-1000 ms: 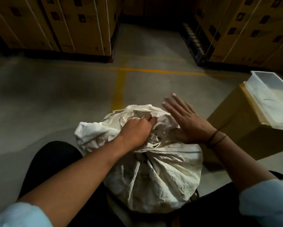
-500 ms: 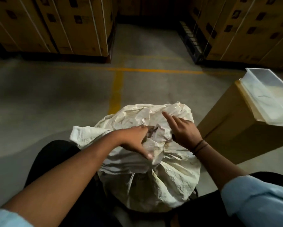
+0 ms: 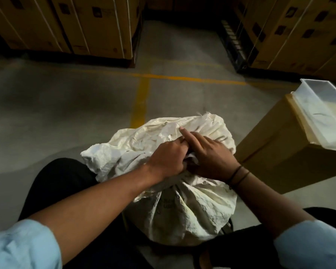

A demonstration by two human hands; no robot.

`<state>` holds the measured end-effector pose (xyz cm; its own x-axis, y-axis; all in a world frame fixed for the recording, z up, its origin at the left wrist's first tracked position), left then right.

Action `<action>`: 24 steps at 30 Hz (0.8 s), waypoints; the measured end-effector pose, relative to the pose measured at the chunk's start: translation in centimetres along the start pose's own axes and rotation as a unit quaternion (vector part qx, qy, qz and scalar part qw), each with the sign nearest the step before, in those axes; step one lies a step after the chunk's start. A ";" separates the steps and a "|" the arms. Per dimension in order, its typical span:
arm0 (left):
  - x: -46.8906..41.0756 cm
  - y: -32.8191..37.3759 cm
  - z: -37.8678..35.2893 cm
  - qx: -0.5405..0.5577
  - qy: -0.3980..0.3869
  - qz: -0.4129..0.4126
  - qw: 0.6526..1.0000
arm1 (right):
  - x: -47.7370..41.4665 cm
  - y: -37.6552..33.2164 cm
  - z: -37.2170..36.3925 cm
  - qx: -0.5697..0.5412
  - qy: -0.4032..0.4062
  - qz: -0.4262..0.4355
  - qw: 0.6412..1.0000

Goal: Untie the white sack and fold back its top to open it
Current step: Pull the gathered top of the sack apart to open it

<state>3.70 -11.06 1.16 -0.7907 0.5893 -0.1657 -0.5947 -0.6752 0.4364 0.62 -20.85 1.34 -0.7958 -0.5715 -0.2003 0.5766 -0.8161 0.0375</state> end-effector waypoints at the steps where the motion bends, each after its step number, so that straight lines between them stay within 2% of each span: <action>1: -0.1 0.1 0.0 0.020 0.005 0.013 1.000 | -0.2 0.2 -0.1 0.015 0.027 -0.016 0.999; 5: -0.8 -1.2 -1.5 0.010 -0.097 0.106 0.990 | 0.8 2.4 -0.5 0.096 0.073 -0.034 0.992; 8: -0.8 -2.1 -2.4 -0.082 -0.150 0.105 0.980 | 1.8 3.4 -0.7 0.157 0.102 -0.012 0.982; 11: -0.9 -1.9 -2.0 -0.194 -0.099 0.053 0.974 | 1.3 3.1 -1.2 0.178 0.070 0.015 0.981; 14: -0.5 -2.0 -2.1 -0.193 -0.051 0.039 0.979 | 0.9 1.1 -0.7 0.094 -0.019 0.102 0.990; 15: -0.3 -2.2 -2.2 -0.176 -0.044 0.041 0.983 | 1.0 0.4 -0.6 0.071 -0.051 0.106 0.991; 17: -0.3 -1.9 -1.7 -0.160 -0.016 0.047 0.986 | 1.2 -0.3 -0.9 0.083 -0.072 0.047 0.993; 20: -0.7 -0.9 -0.7 -0.168 0.026 0.020 0.985 | 1.0 -0.1 -2.0 0.109 -0.029 -0.062 0.992; 22: -0.9 -0.6 0.1 -0.145 0.040 0.027 0.988 | 0.4 1.5 -1.5 0.080 0.029 -0.074 0.994; 24: -1.5 -1.3 0.0 -0.064 -0.017 0.075 0.995 | 0.5 3.5 -0.3 0.082 0.075 -0.056 0.992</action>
<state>5.63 -11.08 0.80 -0.8673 0.4920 -0.0757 -0.4866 -0.8060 0.3369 2.29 -23.99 1.10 -0.8100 -0.4671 -0.3546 0.4382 -0.8839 0.1634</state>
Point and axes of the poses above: each hand's wrist, its own x-axis away from the middle knuckle, its own z-axis out of the back of the hand, y = z × x, the point moved 7 cm from there along -x, towards the middle knuckle, and after that the axes turned 11 degrees about z, right-handed, at the moved point
